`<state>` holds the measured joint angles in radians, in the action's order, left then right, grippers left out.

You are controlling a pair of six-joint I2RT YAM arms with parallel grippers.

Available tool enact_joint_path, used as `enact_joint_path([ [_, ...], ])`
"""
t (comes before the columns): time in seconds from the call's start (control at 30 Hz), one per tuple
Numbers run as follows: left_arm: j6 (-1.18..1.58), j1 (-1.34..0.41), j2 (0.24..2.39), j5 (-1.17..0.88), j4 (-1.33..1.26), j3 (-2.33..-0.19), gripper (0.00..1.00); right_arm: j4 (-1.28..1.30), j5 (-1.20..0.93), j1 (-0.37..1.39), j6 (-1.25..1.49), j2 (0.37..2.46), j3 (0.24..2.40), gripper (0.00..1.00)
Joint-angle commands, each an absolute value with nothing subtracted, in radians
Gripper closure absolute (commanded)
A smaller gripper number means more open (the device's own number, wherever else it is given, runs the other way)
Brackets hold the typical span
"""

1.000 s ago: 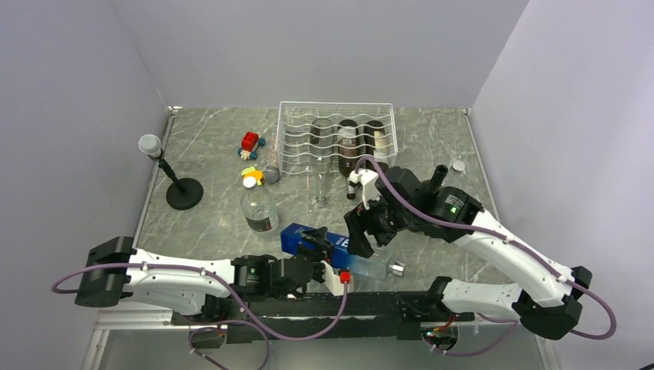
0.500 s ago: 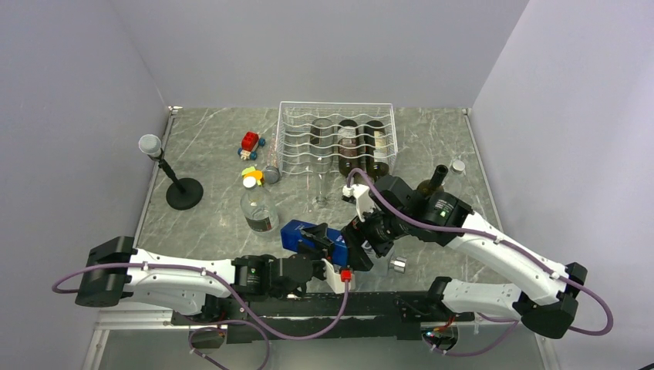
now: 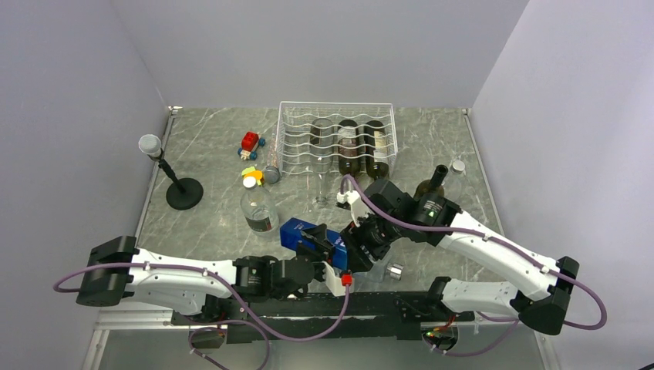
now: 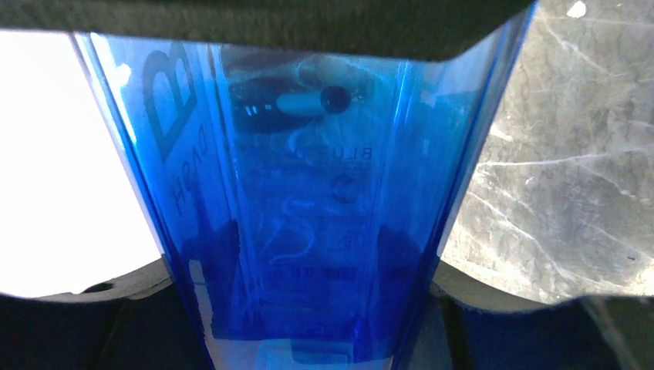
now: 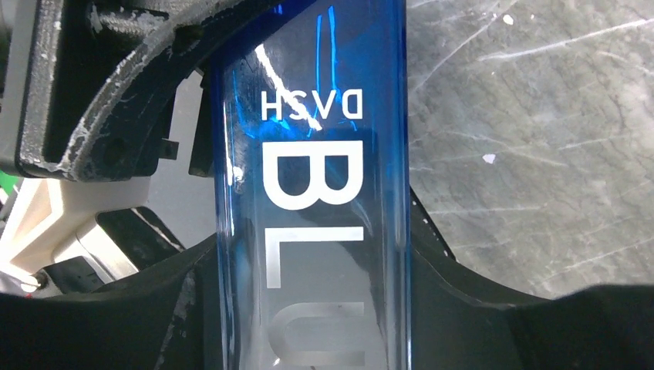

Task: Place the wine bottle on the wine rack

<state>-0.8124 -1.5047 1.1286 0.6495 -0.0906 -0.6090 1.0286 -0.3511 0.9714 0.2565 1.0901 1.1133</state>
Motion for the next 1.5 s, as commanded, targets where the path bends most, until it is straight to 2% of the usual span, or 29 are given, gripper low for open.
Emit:
enact_joint_path([
  [0.0, -0.798, -1.5, 1.094, 0.763, -0.341, -0.664, 0.99, 1.056, -0.357, 0.99, 0.273, 1.106, 1.1, 0.7],
  [0.1, -0.788, -1.499, 1.094, 0.758, -0.33, -0.667, 0.99, 1.054, -0.352, 0.997, 0.272, 1.108, 1.104, 1.0],
  [0.23, -0.761, -1.5, 1.102, 0.776, -0.288, -0.681, 0.99, 1.05, -0.314, 1.0, 0.281, 1.098, 1.117, 1.0],
  [0.3, -0.738, -1.5, 1.112, 0.792, -0.248, -0.692, 0.94, 1.045, -0.286, 1.0, 0.295, 1.088, 1.129, 1.0],
  [0.33, -0.729, -1.499, 1.119, 0.8, -0.23, -0.698, 0.87, 1.047, -0.265, 1.005, 0.305, 1.08, 1.142, 1.0],
  [0.4, -0.717, -1.499, 1.132, 0.811, -0.196, -0.705, 0.58, 1.051, -0.229, 1.018, 0.324, 1.062, 1.174, 1.0],
  [0.43, -0.709, -1.499, 1.139, 0.814, -0.183, -0.708, 0.47, 1.059, -0.214, 1.022, 0.33, 1.057, 1.196, 1.0],
  [0.57, -0.714, -1.499, 1.161, 0.801, -0.176, -0.705, 0.28, 1.099, -0.171, 1.029, 0.342, 1.054, 1.256, 1.0],
  [0.6, -0.725, -1.499, 1.166, 0.8, -0.189, -0.699, 0.06, 1.105, -0.166, 1.029, 0.345, 1.055, 1.262, 1.0],
  [0.63, -0.739, -1.499, 1.172, 0.799, -0.199, -0.693, 0.01, 1.109, -0.156, 1.03, 0.346, 1.054, 1.266, 1.0],
  [0.8, -0.801, -1.505, 1.184, 0.827, -0.277, -0.658, 0.01, 1.125, -0.072, 1.031, 0.375, 1.035, 1.275, 1.0],
  [1.13, -0.755, -1.522, 1.138, 0.82, -0.236, -0.654, 0.01, 1.141, 0.12, 1.029, 0.436, 0.997, 1.299, 1.0],
  [1.27, -0.637, -1.523, 1.09, 0.845, -0.191, -0.701, 0.01, 1.085, 0.108, 1.029, 0.446, 0.992, 1.25, 1.0],
  [1.47, -0.399, -1.523, 0.951, 0.854, 0.068, -0.841, 0.01, 0.979, 0.109, 1.029, 0.47, 0.974, 1.175, 1.0],
])
